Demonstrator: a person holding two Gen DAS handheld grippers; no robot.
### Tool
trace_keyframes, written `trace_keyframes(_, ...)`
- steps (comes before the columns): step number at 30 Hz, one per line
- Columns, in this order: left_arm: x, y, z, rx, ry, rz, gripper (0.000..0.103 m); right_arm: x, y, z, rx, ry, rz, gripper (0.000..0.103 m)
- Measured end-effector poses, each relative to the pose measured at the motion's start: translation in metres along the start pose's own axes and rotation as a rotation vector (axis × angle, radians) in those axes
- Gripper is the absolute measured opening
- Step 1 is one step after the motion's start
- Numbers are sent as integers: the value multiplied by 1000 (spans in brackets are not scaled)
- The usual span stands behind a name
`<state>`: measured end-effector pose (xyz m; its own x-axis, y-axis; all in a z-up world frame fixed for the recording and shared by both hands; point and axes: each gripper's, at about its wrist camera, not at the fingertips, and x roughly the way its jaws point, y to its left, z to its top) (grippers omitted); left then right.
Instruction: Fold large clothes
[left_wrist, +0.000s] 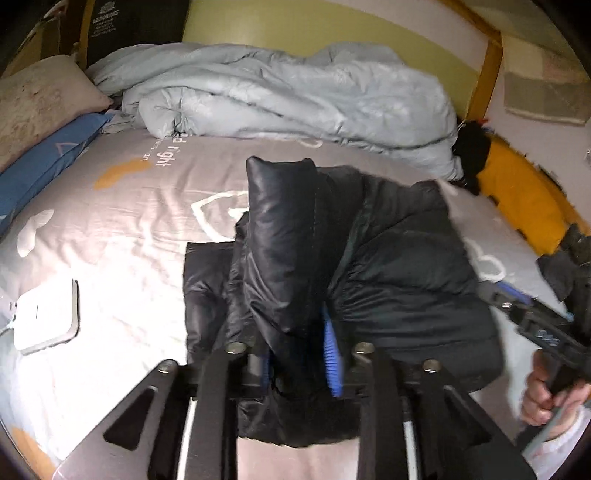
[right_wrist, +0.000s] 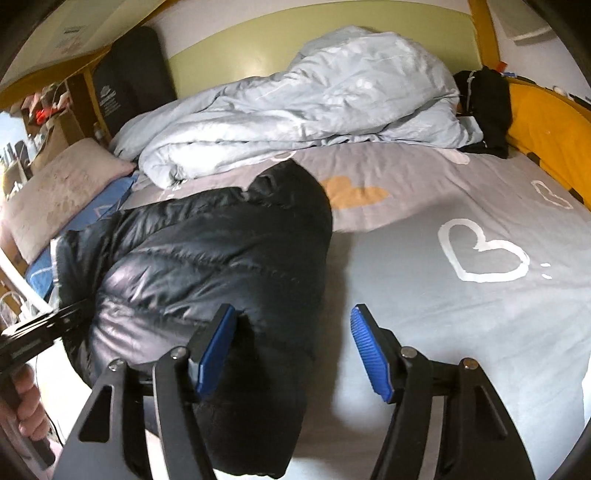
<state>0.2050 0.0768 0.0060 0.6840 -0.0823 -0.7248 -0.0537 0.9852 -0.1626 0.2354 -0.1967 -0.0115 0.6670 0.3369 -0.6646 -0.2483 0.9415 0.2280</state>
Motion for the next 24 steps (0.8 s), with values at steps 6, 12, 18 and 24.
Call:
trace_keyframes(6, 15, 22, -5, -72, 44, 101, 70, 6, 0, -3, 10, 25, 6, 70)
trace_keyframes(12, 51, 49, -23, -239, 190, 103, 91, 15, -3, -6, 38, 59, -4, 84)
trace_keyframes(18, 31, 54, -14, -248, 97, -53, 70, 14, -2, -5, 21, 67, -9, 69)
trace_keyframes(24, 1, 42, -6, -145, -69, -185, 44, 21, -4, -7, 51, 133, 98, 34)
